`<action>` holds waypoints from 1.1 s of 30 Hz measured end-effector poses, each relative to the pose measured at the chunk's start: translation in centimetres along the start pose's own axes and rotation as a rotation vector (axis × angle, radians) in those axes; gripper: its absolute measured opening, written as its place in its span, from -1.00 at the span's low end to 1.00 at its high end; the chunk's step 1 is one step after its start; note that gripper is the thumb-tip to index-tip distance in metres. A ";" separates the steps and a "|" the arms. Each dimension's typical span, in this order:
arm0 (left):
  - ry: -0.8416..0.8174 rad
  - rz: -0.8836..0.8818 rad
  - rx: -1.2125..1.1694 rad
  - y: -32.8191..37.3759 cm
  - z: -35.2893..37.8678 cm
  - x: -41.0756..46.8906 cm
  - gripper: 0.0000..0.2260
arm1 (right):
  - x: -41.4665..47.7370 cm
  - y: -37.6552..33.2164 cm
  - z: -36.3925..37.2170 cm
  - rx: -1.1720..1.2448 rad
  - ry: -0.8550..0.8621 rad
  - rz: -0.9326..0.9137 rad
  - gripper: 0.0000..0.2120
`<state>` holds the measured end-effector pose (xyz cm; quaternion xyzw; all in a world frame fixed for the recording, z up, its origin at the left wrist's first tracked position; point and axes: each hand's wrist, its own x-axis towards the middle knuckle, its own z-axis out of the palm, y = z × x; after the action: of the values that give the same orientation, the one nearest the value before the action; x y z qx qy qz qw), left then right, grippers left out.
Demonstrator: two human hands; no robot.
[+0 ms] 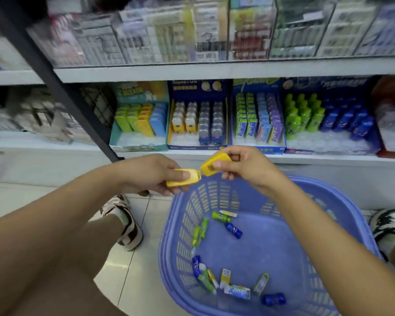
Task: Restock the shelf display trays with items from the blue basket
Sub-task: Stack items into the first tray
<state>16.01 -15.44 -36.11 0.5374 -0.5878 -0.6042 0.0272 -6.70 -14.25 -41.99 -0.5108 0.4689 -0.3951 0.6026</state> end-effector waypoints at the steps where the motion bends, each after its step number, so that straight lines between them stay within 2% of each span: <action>1: 0.044 0.009 -0.143 -0.2 -0.7 -0.6 -0.81 | 0.1 -0.6 0.6 0.043 0.015 -0.011 -0.86; 5: 0.189 0.021 -0.690 -0.8 -2.6 -1.7 -0.79 | 1.3 -2.6 3.2 0.191 0.061 -0.079 -0.91; 9: 0.159 0.057 -0.948 -1.0 -3.4 -1.5 -0.78 | 3.1 -3.2 5.7 0.144 0.039 -0.116 -0.85; 13: 0.195 0.143 -1.011 -1.9 -4.7 -1.0 -0.73 | 5.3 -3.1 7.8 0.025 0.031 -0.104 -0.76; 19: 0.295 0.240 -1.040 -3.4 -7.5 -0.7 -0.75 | 8.6 -3.4 10.4 -0.290 -0.003 -0.112 -0.88; 21: 0.361 0.224 -1.039 -4.0 -8.4 -0.9 -0.77 | 10.0 -3.8 10.9 -0.386 0.062 -0.154 -0.87; 24: 0.471 0.179 -1.017 -5.3 -9.9 -1.4 -0.80 | 12.2 -4.7 11.0 -0.765 0.234 -0.318 -0.79; 26: 0.525 0.156 -0.971 -6.0 -10.7 -1.7 -0.81 | 13.4 -5.5 11.1 -0.884 0.290 -0.406 -0.74; 29: 0.558 0.147 -0.958 -6.5 -11.2 -1.8 -0.83 | 14.9 -6.0 12.0 -0.920 0.236 -0.430 -0.71; 33: 0.522 0.175 -0.983 -6.8 -11.3 -1.7 -0.82 | 16.1 -4.9 13.1 -1.059 0.127 -0.436 -0.71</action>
<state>28.52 -19.92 -37.07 0.5424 -0.2534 -0.6496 0.4687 9.95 -27.22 -39.25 -0.8030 0.5219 -0.2513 0.1400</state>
